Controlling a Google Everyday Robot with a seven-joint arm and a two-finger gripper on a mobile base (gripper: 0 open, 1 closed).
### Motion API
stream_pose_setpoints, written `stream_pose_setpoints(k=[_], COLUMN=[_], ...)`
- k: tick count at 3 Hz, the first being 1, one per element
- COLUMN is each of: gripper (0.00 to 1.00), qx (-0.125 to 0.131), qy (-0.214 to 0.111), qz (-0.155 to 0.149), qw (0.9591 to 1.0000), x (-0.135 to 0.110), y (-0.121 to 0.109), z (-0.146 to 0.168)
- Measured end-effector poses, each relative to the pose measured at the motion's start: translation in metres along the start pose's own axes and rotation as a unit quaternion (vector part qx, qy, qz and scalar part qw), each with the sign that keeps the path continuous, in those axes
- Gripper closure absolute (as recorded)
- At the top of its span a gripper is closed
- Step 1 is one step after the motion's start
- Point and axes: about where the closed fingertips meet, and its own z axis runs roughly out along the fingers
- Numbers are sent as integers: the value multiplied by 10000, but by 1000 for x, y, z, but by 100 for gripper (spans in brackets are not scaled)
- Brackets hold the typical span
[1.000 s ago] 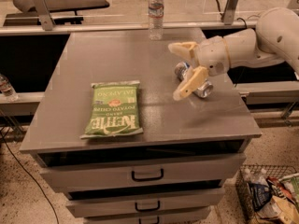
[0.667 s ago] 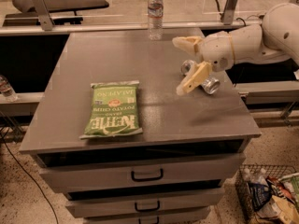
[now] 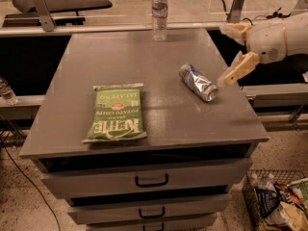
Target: Knock redbull can over
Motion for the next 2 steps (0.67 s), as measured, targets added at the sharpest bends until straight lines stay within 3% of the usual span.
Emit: stream_pose_setpoints(k=[1, 2], gripper=[0, 0], qx=[257, 291], qy=[315, 350], qz=[-11, -16], qw=[9992, 9990], x=[15, 17], y=[-10, -11], z=[-33, -37])
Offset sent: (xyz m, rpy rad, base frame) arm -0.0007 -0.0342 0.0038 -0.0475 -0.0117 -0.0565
